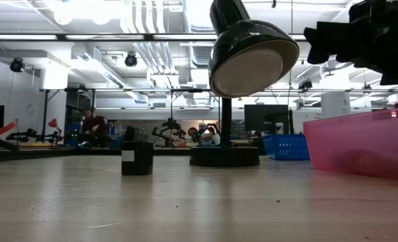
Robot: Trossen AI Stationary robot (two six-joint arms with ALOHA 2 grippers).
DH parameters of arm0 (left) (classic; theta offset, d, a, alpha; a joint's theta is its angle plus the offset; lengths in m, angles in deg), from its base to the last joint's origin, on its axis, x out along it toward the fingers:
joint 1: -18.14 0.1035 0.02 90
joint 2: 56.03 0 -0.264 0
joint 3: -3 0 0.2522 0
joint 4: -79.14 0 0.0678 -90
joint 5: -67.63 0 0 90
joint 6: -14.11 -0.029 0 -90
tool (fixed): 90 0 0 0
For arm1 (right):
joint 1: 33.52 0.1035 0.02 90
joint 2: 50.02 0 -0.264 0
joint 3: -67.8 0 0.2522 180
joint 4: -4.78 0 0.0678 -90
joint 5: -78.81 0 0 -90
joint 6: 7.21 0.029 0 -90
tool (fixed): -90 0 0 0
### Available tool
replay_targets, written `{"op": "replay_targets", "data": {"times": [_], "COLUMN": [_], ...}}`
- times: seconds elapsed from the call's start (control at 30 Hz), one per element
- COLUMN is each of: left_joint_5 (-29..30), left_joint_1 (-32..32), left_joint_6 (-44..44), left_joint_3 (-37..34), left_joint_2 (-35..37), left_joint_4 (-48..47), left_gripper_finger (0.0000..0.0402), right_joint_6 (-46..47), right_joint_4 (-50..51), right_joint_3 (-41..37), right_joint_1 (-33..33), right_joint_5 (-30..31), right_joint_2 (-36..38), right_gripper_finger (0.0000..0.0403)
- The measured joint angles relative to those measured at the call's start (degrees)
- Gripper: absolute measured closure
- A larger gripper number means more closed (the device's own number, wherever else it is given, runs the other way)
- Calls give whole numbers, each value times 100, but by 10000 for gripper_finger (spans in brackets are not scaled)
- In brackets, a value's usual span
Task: Pick and place items into bin
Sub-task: Put the black charger adapter into the blue bin
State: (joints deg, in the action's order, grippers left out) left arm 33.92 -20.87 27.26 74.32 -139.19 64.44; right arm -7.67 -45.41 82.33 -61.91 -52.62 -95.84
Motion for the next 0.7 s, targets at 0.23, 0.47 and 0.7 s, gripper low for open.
{"op": "replay_targets", "data": {"times": [0.23, 0.47, 0.7], "left_joint_5": [-1130, -1471, -2539], "left_joint_1": [408, 747, 1224], "left_joint_6": [153, 164, 177], "left_joint_3": [-2, -169, -663], "left_joint_2": [-103, -108, -109], "left_joint_4": [-749, -1252, -851], "left_gripper_finger": [112, 112, 112], "right_joint_6": [-18, -114, -127], "right_joint_4": [9, 12, 14], "right_joint_3": [2, 2, 4], "right_joint_1": [42, 42, 40], "right_joint_5": [0, 0, -2], "right_joint_2": [-2, -3, -5], "right_gripper_finger": [250, 250, 250]}}
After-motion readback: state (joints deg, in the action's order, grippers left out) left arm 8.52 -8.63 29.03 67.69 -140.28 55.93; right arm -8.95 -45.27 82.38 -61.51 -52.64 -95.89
